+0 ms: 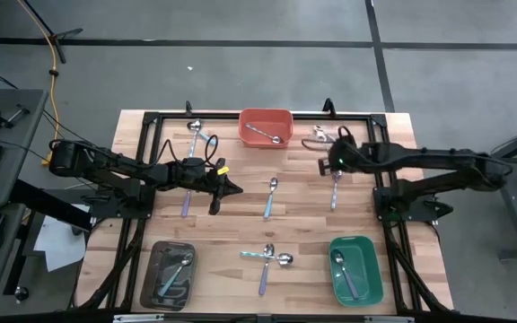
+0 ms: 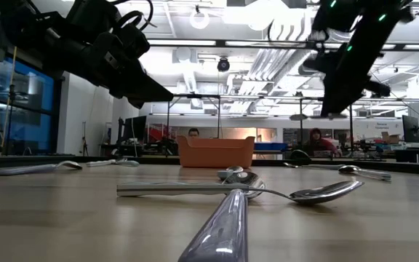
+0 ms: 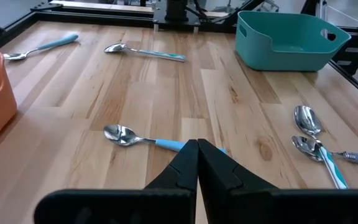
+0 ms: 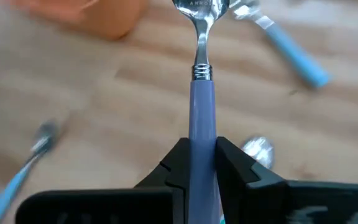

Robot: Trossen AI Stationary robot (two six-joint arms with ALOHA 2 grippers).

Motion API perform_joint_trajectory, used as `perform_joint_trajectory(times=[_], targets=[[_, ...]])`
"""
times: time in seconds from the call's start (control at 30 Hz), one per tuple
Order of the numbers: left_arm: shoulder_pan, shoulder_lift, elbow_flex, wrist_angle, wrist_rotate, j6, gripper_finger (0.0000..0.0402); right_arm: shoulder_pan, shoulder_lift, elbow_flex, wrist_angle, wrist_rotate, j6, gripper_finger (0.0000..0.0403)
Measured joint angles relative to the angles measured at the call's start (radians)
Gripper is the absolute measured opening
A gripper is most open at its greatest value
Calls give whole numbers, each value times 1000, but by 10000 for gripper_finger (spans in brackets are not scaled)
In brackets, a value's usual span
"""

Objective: Sort silverware by color (type)
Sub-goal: Put the top right violet spoon into the green bin

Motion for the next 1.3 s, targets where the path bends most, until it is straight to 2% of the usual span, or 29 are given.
perform_joint_trajectory(times=[0.13, 0.33, 0.53, 0.6, 0.77, 0.87, 1.03, 1.3], targets=[[0, 0, 0, 0, -5, 0, 0, 158, -20, 57, -103, -28, 104, 30], [0, 0, 0, 0, -24, 0, 0, 397, 17, 226, -228, -100, 309, 30], [0, 0, 0, 0, -25, 2, 0, 632, 112, 394, -407, -238, 605, 30], [0, 0, 0, 0, -25, 8, 0, 708, 146, 427, -429, -318, 691, 30], [0, 0, 0, 0, -25, 17, 0, 881, 225, 454, -434, -405, 883, 30], [0, 0, 0, 0, -25, 16, 0, 960, 263, 454, -434, -443, 984, 30], [0, 0, 0, 0, -25, 5, 0, 1060, 292, 454, -409, -448, 1114, 30], [-2, 0, 0, -5, -25, -25, 0, 1136, 362, 454, -388, -448, 1217, 30]])
